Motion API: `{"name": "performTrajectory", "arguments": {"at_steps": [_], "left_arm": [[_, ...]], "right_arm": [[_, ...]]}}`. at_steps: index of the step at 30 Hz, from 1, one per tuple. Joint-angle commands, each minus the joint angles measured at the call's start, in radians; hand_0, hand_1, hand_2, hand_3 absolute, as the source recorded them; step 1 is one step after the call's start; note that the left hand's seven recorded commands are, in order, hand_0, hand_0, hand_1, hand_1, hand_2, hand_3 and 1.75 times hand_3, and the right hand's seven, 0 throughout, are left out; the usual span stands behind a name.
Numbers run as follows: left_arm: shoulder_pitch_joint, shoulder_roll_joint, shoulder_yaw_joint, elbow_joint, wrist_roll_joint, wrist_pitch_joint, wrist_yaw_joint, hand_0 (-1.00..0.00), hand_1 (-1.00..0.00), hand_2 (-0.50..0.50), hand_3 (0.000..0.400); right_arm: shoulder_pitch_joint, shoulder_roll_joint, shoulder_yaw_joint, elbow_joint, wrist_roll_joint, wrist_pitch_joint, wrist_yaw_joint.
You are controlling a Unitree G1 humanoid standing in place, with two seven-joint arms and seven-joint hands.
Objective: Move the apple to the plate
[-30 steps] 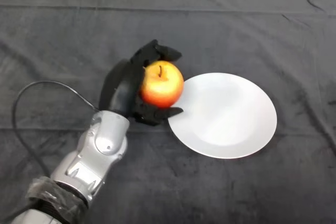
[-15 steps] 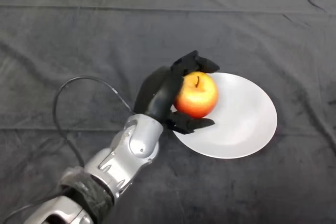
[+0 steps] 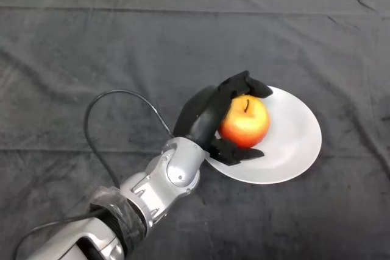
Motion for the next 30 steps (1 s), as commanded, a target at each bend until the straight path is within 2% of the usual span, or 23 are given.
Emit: {"name": "performTrajectory", "arguments": {"at_steps": [1, 9, 11, 12, 13, 14, 16, 17, 18, 19, 20, 22, 30], "left_arm": [[-0.085, -0.013, -0.033, 0.027, -0.022, -0.03, 0.01, -1.0, -1.0, 0.0, 0.4], [-0.111, -0.02, -0.081, 0.065, -0.07, -0.037, 0.009, -1.0, -1.0, 0.0, 0.4], [-0.116, -0.02, -0.091, 0.072, -0.08, -0.04, 0.009, -1.0, -0.89, -0.06, 0.4], [-0.117, -0.021, -0.095, 0.075, -0.083, -0.041, 0.01, -1.0, -0.88, -0.06, 0.4], [-0.119, -0.021, -0.1, 0.078, -0.087, -0.042, 0.011, -1.0, -0.8, -0.1, 0.4], [-0.12, -0.021, -0.104, 0.081, -0.091, -0.043, 0.012, -1.0, -0.77, -0.12, 0.4], [-0.123, -0.021, -0.111, 0.086, -0.098, -0.046, 0.013, -0.8, -0.25, -0.28, 0.322], [-0.124, -0.02, -0.115, 0.089, -0.101, -0.047, 0.014, -0.58, 0.0, -0.29, 0.232], [-0.125, -0.02, -0.117, 0.091, -0.104, -0.048, 0.015, -0.49, 0.0, -0.24, 0.195], [-0.126, -0.02, -0.12, 0.093, -0.107, -0.049, 0.016, -0.44, 0.0, -0.22, 0.177], [-0.127, -0.02, -0.123, 0.095, -0.11, -0.05, 0.016, -0.22, 0.0, -0.11, 0.086], [-0.13, -0.02, -0.127, 0.098, -0.115, -0.051, 0.018, 0.0, 0.0, 0.0, 0.0], [-0.14, -0.016, -0.138, 0.102, -0.132, -0.055, 0.021, 0.0, 0.0, 0.0, 0.0]], "right_arm": [[-0.028, -0.031, -0.0139, -0.019, 0.0255, -0.003, 0.0015], [-0.029, -0.032, -0.0144, -0.016, 0.0256, -0.003, 0.0029], [-0.03, -0.032, -0.0145, -0.015, 0.0256, -0.003, 0.0033], [-0.03, -0.033, -0.0145, -0.015, 0.0256, -0.003, 0.0034], [-0.03, -0.033, -0.0146, -0.014, 0.0256, -0.003, 0.0036], [-0.03, -0.033, -0.0146, -0.014, 0.0255, -0.003, 0.0037], [-0.03, -0.033, -0.0147, -0.013, 0.0255, -0.003, 0.0041], [-0.031, -0.033, -0.0147, -0.013, 0.0255, -0.003, 0.0042], [-0.031, -0.033, -0.0148, -0.012, 0.0255, -0.003, 0.0044], [-0.031, -0.034, -0.0148, -0.012, 0.0254, -0.003, 0.0045], [-0.031, -0.034, -0.0148, -0.012, 0.0254, -0.003, 0.0047], [-0.031, -0.034, -0.0149, -0.011, 0.0254, -0.003, 0.0049], [-0.032, -0.035, -0.0151, -0.009, 0.0251, -0.004, 0.006]]}}
